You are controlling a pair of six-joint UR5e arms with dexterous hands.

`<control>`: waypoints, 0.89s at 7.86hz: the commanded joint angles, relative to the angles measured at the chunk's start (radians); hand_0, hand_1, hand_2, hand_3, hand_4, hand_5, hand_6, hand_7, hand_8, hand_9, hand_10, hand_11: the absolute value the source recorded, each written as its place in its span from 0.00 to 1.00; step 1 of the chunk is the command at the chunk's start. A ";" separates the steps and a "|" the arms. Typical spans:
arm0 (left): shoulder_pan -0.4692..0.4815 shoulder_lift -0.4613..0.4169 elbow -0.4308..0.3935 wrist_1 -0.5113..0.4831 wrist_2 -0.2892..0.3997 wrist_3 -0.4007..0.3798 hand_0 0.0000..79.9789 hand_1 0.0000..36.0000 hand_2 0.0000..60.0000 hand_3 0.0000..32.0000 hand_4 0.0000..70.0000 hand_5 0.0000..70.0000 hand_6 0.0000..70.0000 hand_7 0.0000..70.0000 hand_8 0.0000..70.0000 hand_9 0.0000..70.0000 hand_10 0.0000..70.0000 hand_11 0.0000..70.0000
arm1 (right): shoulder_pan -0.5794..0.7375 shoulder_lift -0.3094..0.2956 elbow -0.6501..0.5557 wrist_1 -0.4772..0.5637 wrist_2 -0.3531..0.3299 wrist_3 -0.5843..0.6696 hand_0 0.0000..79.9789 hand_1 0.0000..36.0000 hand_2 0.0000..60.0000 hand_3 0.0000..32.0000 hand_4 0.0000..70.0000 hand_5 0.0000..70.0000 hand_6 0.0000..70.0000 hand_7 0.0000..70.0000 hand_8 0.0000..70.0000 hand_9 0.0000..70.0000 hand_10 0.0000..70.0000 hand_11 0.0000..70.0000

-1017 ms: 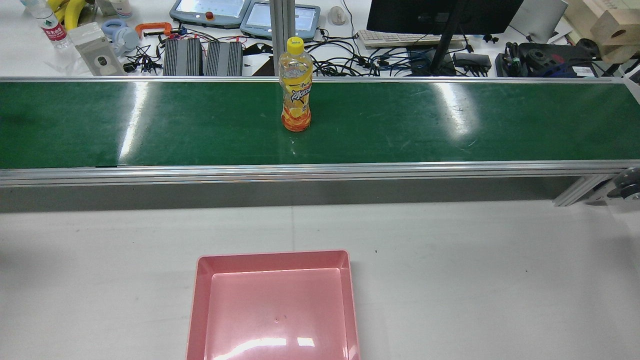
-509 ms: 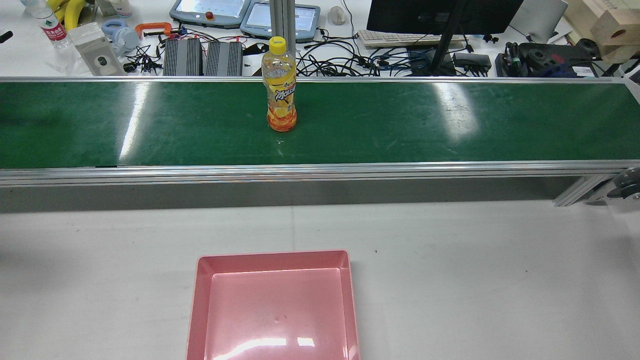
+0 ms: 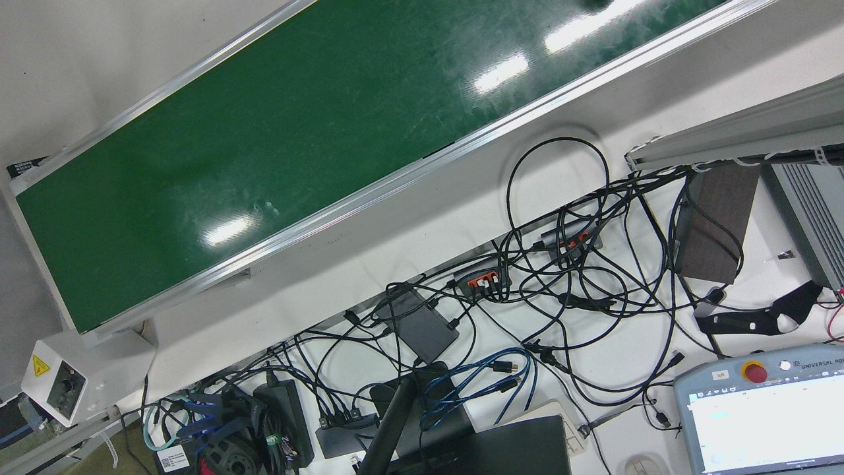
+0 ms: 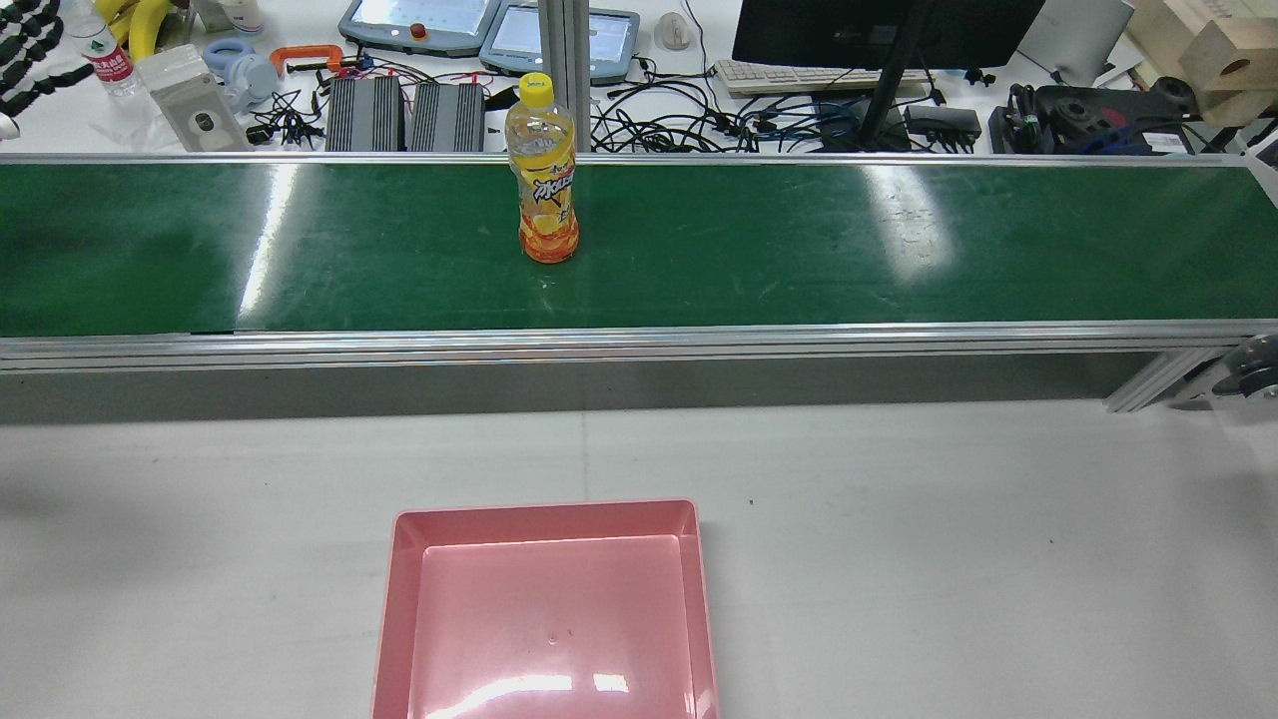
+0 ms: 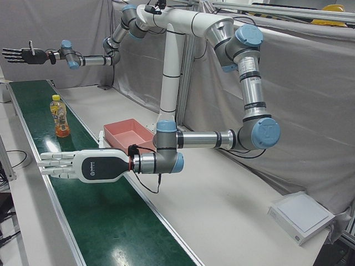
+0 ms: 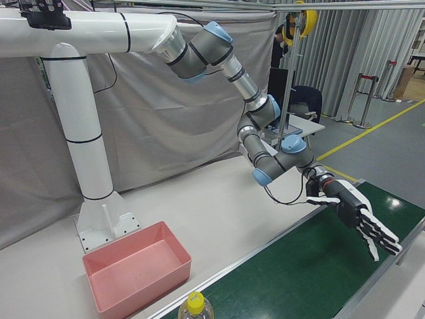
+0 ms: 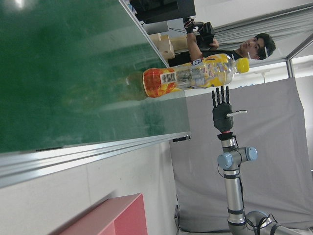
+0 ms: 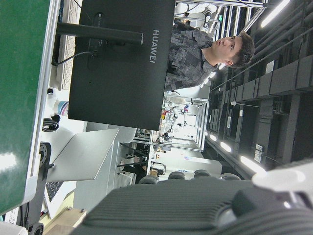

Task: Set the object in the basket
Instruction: 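Move the left hand forward over the conveyor toward the bottle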

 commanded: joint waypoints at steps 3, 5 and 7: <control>0.068 -0.057 -0.003 0.071 -0.089 0.045 0.59 0.24 0.00 0.00 0.02 0.02 0.00 0.00 0.00 0.01 0.12 0.20 | 0.000 0.000 0.000 0.000 0.000 0.000 0.00 0.00 0.00 0.00 0.00 0.00 0.00 0.00 0.00 0.00 0.00 0.00; 0.076 -0.057 -0.006 0.094 -0.102 0.045 0.59 0.25 0.00 0.00 0.03 0.03 0.00 0.00 0.00 0.01 0.12 0.20 | 0.000 0.000 0.000 0.000 0.000 0.000 0.00 0.00 0.00 0.00 0.00 0.00 0.00 0.00 0.00 0.00 0.00 0.00; 0.078 -0.057 -0.052 0.137 -0.096 0.075 0.60 0.25 0.00 0.00 0.03 0.03 0.00 0.00 0.00 0.01 0.12 0.19 | 0.000 0.000 0.000 0.000 0.000 0.000 0.00 0.00 0.00 0.00 0.00 0.00 0.00 0.00 0.00 0.00 0.00 0.00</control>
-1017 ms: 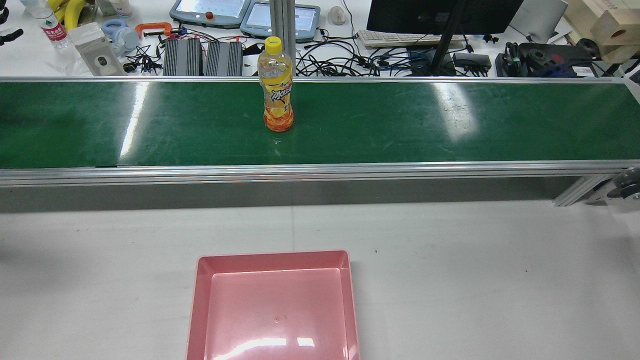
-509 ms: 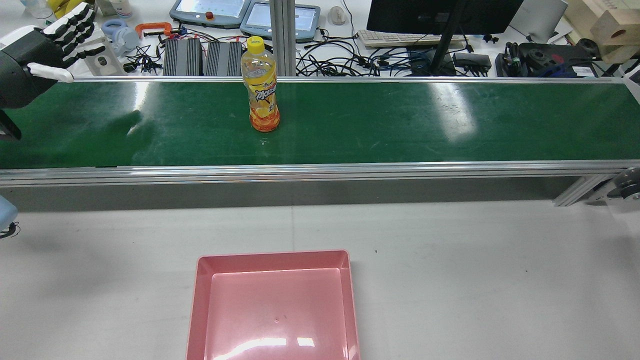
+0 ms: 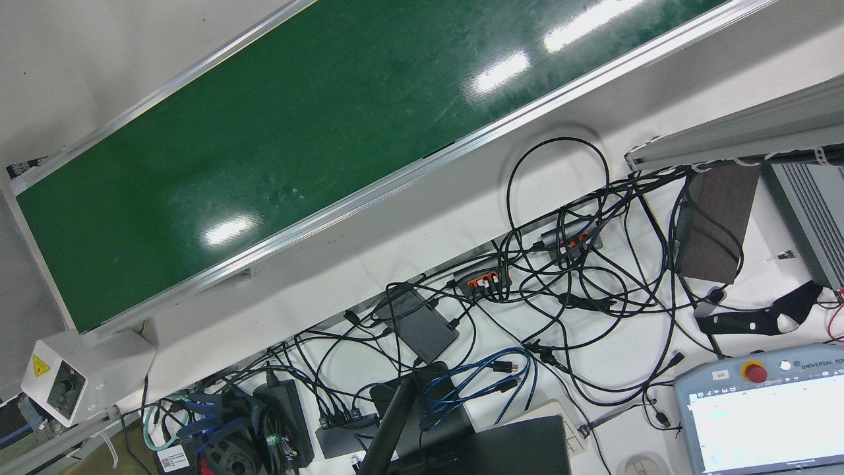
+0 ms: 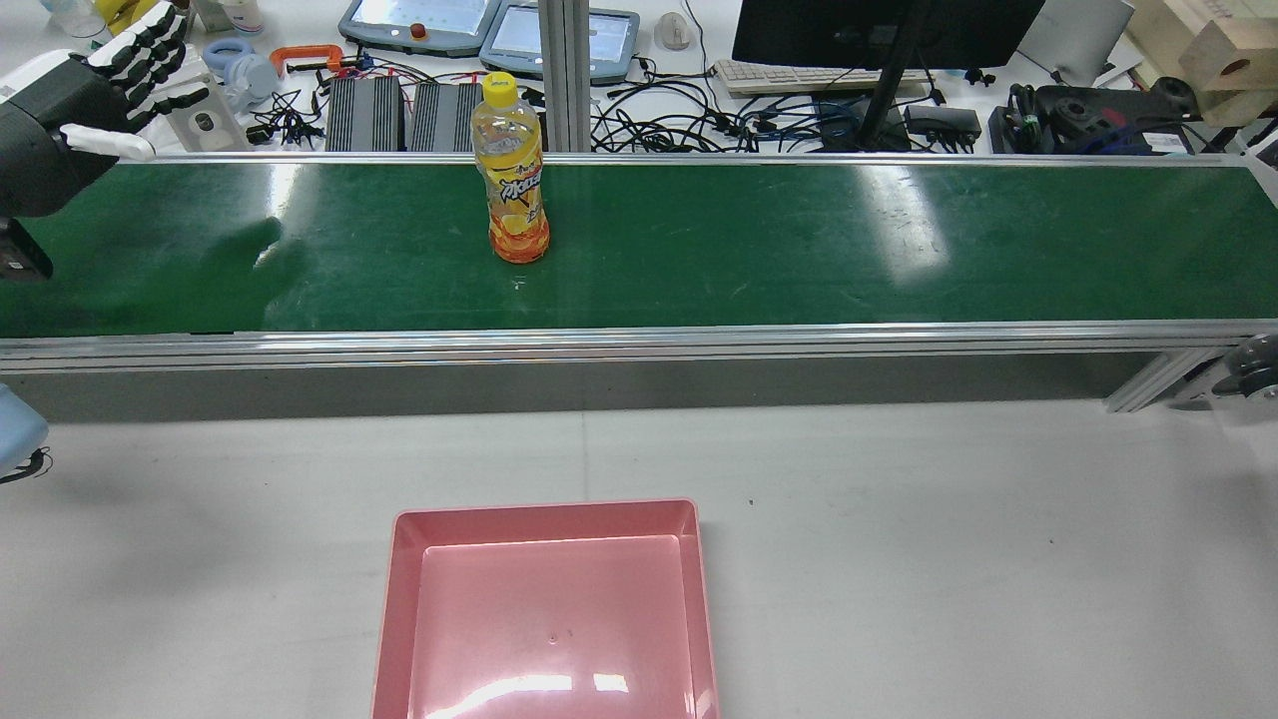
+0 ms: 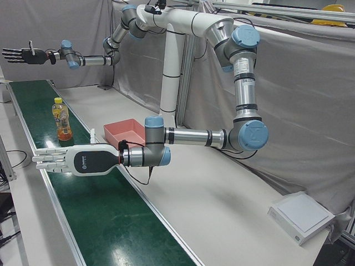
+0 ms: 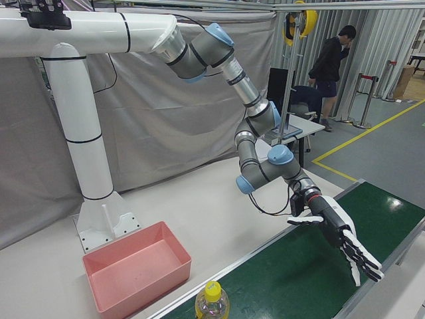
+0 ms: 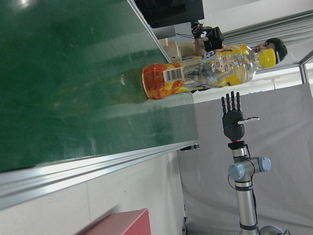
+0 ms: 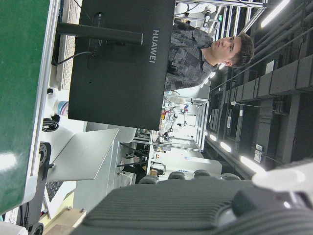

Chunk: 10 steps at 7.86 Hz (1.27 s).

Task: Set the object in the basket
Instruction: 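Move the left hand forward over the conveyor toward the bottle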

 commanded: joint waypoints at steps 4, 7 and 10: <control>0.068 -0.034 -0.071 0.053 -0.040 0.056 0.58 0.23 0.00 0.00 0.00 0.00 0.00 0.00 0.00 0.02 0.10 0.16 | 0.000 0.000 0.000 0.000 0.000 0.000 0.00 0.00 0.00 0.00 0.00 0.00 0.00 0.00 0.00 0.00 0.00 0.00; 0.078 -0.035 -0.071 0.057 -0.074 0.105 0.59 0.27 0.00 0.00 0.00 0.01 0.00 0.00 0.00 0.02 0.10 0.17 | 0.000 0.000 0.000 0.000 0.000 0.000 0.00 0.00 0.00 0.00 0.00 0.00 0.00 0.00 0.00 0.00 0.00 0.00; 0.111 -0.040 -0.089 0.143 -0.114 0.093 0.60 0.30 0.00 0.00 0.00 0.02 0.00 0.00 0.00 0.02 0.09 0.15 | 0.000 0.000 0.002 0.000 0.000 0.000 0.00 0.00 0.00 0.00 0.00 0.00 0.00 0.00 0.00 0.00 0.00 0.00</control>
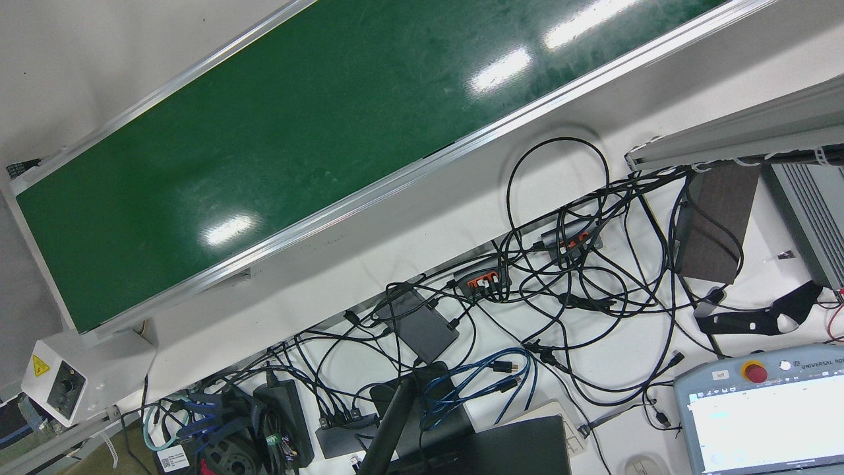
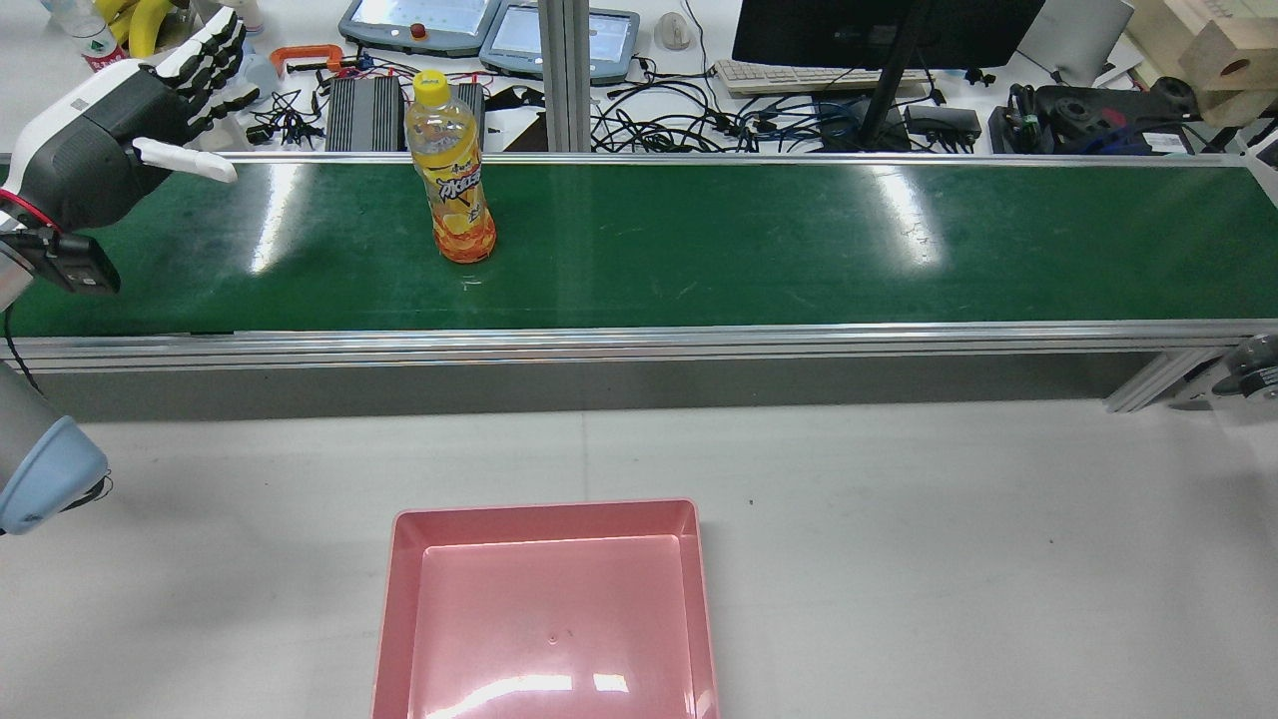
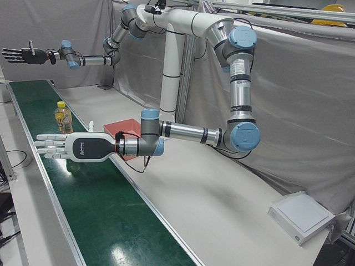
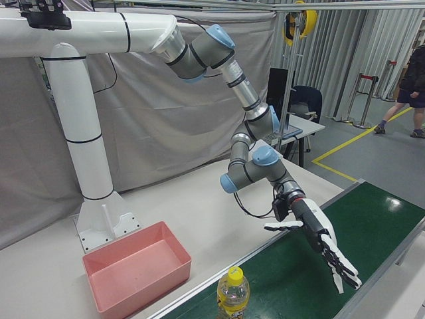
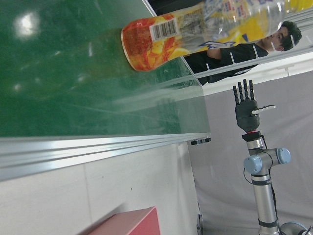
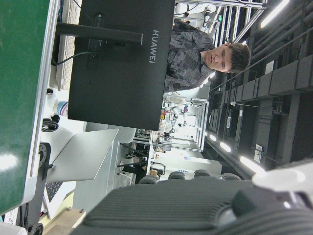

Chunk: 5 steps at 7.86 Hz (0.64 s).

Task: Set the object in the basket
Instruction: 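Move the left hand forward over the conveyor toward the bottle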

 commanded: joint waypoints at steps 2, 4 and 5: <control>0.039 -0.006 -0.032 0.060 -0.007 -0.008 0.60 0.30 0.00 0.00 0.00 0.03 0.00 0.00 0.00 0.02 0.08 0.15 | 0.002 0.000 0.001 0.000 0.000 0.000 0.00 0.00 0.00 0.00 0.00 0.00 0.00 0.00 0.00 0.00 0.00 0.00; 0.093 -0.051 -0.029 0.078 -0.018 -0.008 0.59 0.29 0.00 0.00 0.00 0.02 0.00 0.00 0.00 0.02 0.09 0.15 | 0.000 0.000 0.001 0.000 0.000 0.000 0.00 0.00 0.00 0.00 0.00 0.00 0.00 0.00 0.00 0.00 0.00 0.00; 0.093 -0.059 -0.026 0.059 -0.018 -0.051 0.58 0.28 0.00 0.00 0.00 0.02 0.00 0.00 0.00 0.03 0.08 0.14 | 0.000 0.000 0.001 0.000 0.000 0.000 0.00 0.00 0.00 0.00 0.00 0.00 0.00 0.00 0.00 0.00 0.00 0.00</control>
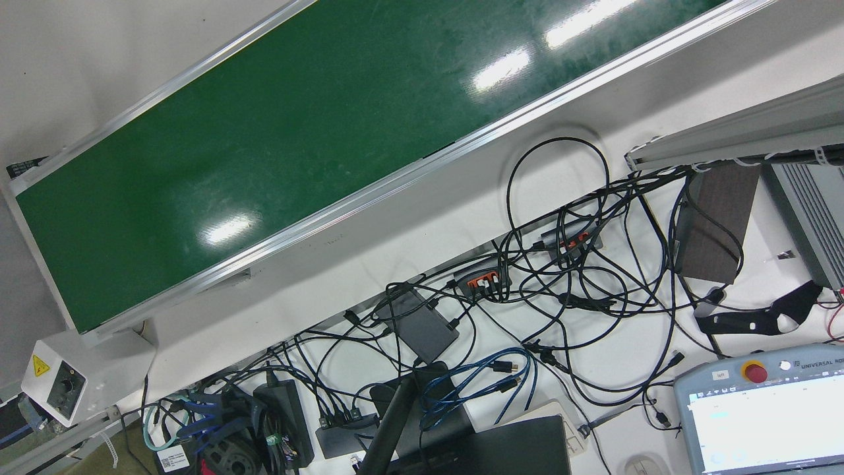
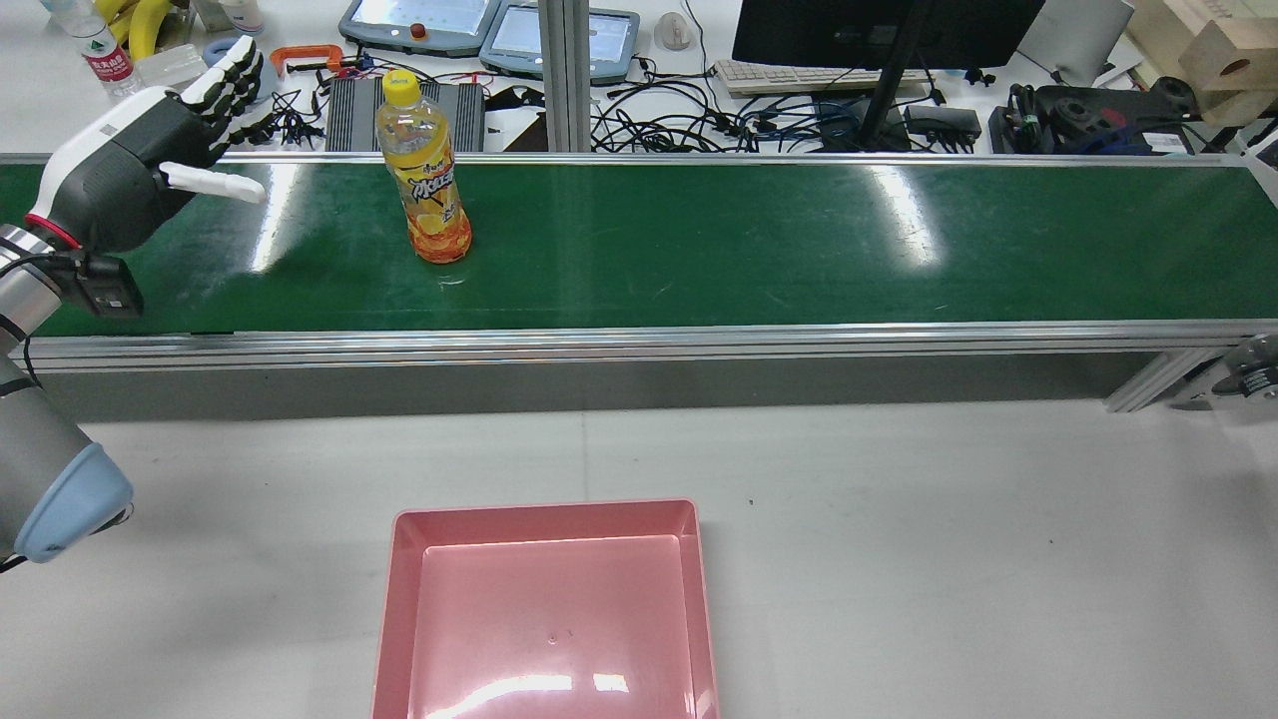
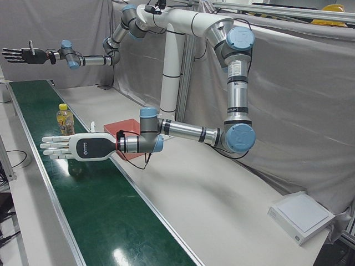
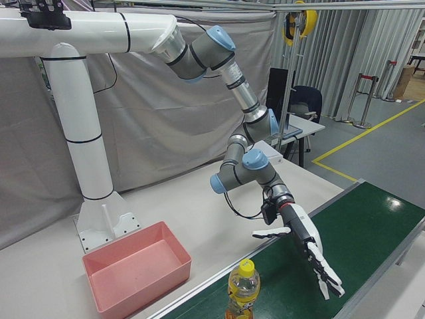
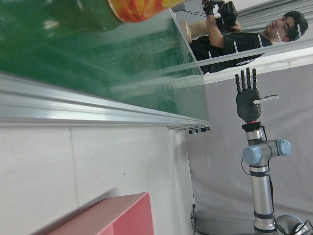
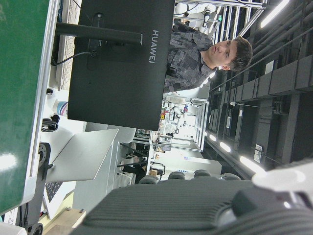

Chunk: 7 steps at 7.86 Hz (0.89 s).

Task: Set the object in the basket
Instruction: 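Move the left hand forward over the conveyor toward the bottle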

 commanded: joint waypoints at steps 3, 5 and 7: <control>0.020 -0.033 0.086 -0.126 -0.003 -0.142 0.57 0.27 0.00 0.00 0.00 0.02 0.00 0.00 0.00 0.03 0.08 0.14 | 0.000 0.002 0.000 0.000 0.000 0.000 0.00 0.00 0.00 0.00 0.00 0.00 0.00 0.00 0.00 0.00 0.00 0.00; 0.018 -0.035 0.083 -0.109 0.000 -0.137 0.58 0.28 0.00 0.00 0.00 0.03 0.00 0.00 0.00 0.02 0.08 0.14 | 0.000 0.000 0.000 0.000 0.000 0.000 0.00 0.00 0.00 0.00 0.00 0.00 0.00 0.00 0.00 0.00 0.00 0.00; 0.015 -0.044 0.085 -0.092 0.000 -0.094 0.58 0.27 0.00 0.00 0.00 0.03 0.00 0.00 0.00 0.02 0.10 0.16 | 0.000 0.000 0.000 0.000 0.000 0.002 0.00 0.00 0.00 0.00 0.00 0.00 0.00 0.00 0.00 0.00 0.00 0.00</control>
